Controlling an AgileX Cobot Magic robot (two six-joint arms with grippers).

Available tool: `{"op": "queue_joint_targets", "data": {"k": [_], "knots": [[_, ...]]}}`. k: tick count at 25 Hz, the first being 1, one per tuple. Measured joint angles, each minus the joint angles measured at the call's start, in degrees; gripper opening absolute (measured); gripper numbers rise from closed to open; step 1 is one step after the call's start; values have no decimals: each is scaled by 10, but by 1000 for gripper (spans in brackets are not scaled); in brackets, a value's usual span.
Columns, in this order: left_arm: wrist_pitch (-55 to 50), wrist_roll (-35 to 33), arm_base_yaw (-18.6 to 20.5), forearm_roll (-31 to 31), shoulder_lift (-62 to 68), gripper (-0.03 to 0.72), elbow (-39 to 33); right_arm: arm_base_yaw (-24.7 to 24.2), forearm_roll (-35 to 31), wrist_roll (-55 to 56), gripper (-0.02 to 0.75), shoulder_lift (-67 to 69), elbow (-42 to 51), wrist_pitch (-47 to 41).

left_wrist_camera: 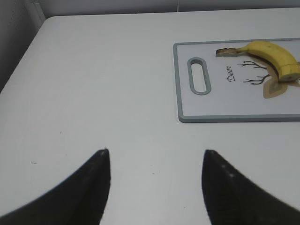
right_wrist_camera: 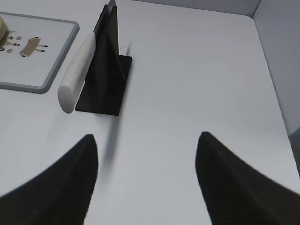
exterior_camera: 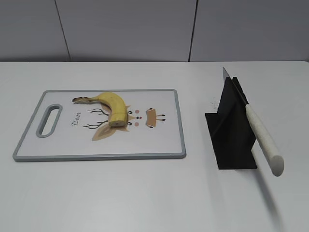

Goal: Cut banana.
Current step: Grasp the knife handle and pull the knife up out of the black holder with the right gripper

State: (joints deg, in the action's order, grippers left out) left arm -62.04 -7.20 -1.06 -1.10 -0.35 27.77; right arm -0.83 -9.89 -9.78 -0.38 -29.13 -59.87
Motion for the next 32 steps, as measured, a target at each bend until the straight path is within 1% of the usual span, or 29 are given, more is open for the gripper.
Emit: {"op": "queue_joint_targets", "data": {"k": [32], "knots": [[0, 0, 0, 0, 0, 591, 0, 0, 0, 0, 509, 0, 0, 0]]}}
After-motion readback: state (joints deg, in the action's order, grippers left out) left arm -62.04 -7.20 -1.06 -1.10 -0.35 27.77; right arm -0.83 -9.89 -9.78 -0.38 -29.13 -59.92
